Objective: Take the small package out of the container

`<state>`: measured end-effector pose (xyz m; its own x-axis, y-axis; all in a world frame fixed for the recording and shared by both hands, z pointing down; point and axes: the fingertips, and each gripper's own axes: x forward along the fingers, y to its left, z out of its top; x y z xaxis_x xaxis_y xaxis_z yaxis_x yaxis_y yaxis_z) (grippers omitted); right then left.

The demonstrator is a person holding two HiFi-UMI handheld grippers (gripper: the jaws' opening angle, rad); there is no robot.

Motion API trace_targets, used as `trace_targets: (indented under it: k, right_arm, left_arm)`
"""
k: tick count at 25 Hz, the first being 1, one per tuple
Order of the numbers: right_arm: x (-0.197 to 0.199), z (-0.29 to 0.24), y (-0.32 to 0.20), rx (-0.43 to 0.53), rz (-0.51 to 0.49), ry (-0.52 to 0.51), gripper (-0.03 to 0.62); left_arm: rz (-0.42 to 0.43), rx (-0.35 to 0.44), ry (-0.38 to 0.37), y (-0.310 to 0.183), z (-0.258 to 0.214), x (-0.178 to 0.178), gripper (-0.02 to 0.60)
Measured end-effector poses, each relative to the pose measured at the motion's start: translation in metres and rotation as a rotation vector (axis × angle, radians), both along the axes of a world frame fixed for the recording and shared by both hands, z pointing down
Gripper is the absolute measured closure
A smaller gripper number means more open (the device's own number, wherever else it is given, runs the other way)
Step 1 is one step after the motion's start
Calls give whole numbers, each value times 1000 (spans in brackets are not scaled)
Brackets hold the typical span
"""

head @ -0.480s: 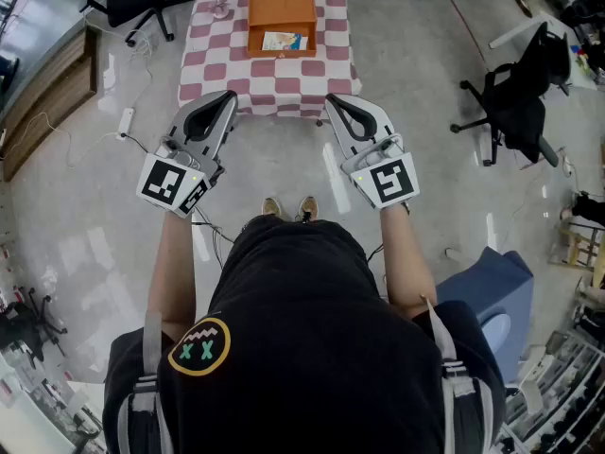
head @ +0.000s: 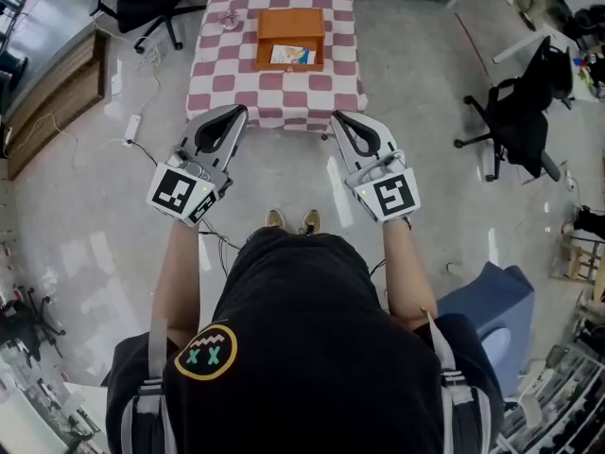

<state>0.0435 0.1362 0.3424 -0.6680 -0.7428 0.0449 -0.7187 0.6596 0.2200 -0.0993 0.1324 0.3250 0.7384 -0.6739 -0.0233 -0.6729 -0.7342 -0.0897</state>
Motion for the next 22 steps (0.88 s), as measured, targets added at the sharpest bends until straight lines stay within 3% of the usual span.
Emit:
trace_targets:
  k: [7,15,22]
  right_arm:
    - [1,0,-1,0,5,-7,574]
    - [0,4,-1,-11,1,-6,507]
    - [0,4,-3,-32,-5,-18,398]
  left_arm:
    - [2,-4,-2,-2,0,-2,565]
    - [11,-8,-5,-2,3,-3,565]
    - [7,-9,-8,-5,1,-6,565]
